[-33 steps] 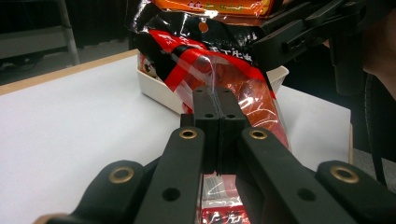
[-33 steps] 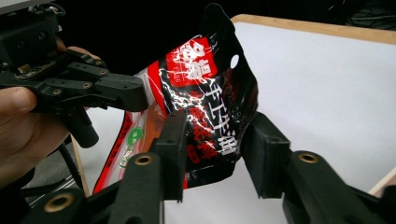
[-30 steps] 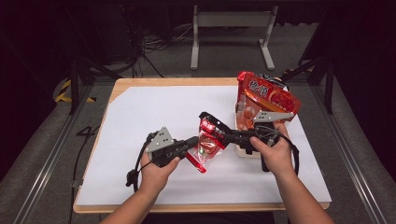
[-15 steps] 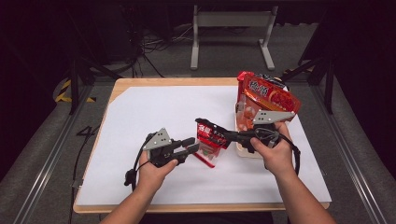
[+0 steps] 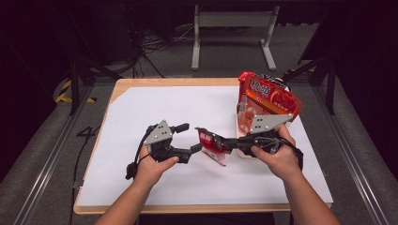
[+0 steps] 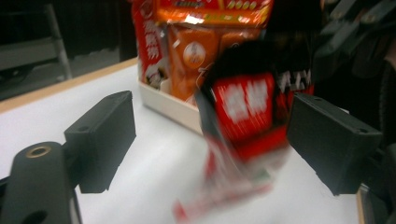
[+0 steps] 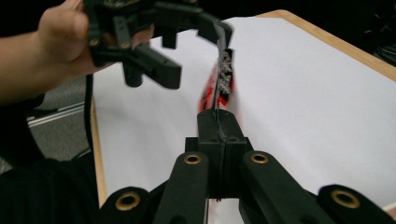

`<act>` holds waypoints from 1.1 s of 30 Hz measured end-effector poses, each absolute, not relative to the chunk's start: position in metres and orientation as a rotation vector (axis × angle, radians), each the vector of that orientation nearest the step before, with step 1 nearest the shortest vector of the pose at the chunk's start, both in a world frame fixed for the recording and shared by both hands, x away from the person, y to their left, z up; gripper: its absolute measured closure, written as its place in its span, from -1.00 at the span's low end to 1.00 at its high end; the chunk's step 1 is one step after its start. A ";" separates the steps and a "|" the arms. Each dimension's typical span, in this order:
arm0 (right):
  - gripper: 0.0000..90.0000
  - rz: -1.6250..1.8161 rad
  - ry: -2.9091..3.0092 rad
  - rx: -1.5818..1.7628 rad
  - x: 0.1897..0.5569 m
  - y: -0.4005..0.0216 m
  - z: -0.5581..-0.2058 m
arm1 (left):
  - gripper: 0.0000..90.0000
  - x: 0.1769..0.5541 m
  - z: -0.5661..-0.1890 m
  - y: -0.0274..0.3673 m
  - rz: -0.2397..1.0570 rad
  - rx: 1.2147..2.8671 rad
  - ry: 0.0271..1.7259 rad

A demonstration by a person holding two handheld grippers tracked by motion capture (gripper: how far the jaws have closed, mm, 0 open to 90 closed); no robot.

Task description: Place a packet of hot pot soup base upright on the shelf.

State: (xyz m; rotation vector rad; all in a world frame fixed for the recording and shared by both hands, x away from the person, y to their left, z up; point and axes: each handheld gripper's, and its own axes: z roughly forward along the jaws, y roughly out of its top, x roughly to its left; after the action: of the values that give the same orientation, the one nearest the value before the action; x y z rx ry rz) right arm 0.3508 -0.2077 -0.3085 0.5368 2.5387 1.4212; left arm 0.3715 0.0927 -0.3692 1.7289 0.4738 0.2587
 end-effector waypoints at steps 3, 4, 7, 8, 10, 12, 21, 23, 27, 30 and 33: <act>1.00 1.400 2.564 0.473 0.346 -0.202 -0.308 | -0.64 0.369 -0.364 0.090 0.203 1.722 0.393; 1.00 1.393 2.567 0.459 0.345 -0.201 -0.308 | -0.57 0.367 -0.364 0.089 0.176 1.729 0.367; 1.00 1.372 2.575 0.443 0.344 -0.198 -0.309 | -0.33 0.366 -0.363 0.085 0.138 1.747 0.324; 1.00 1.370 2.574 0.444 0.344 -0.198 -0.309 | -0.29 0.366 -0.363 0.084 0.137 1.756 0.321; 1.00 1.368 2.570 0.448 0.344 -0.198 -0.309 | -0.22 0.366 -0.363 0.083 0.157 1.775 0.314; 1.00 1.368 2.558 0.457 0.344 -0.200 -0.309 | -0.08 0.366 -0.362 0.084 0.141 1.789 0.314; 1.00 1.376 2.522 0.503 0.347 -0.203 -0.311 | 0.30 0.363 -0.360 0.081 0.108 1.829 0.274; 1.00 1.378 2.516 0.507 0.347 -0.203 -0.311 | 0.44 0.362 -0.360 0.080 0.095 1.839 0.268; 1.00 1.384 2.514 0.508 0.347 -0.202 -0.312 | 0.78 0.360 -0.358 0.078 0.115 1.863 0.262; 1.00 1.389 2.508 0.509 0.346 -0.200 -0.312 | 0.97 0.359 -0.356 0.078 0.099 1.866 0.259; 0.96 1.408 2.496 0.517 0.346 -0.201 -0.312 | 0.99 0.357 -0.352 0.078 0.116 1.869 0.259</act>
State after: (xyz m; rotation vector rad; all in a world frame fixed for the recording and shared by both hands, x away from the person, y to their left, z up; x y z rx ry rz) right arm 0.3461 -0.2014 -0.3116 0.5172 2.4960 1.4076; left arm 0.3572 0.0781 -0.3519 1.8689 0.2593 0.1164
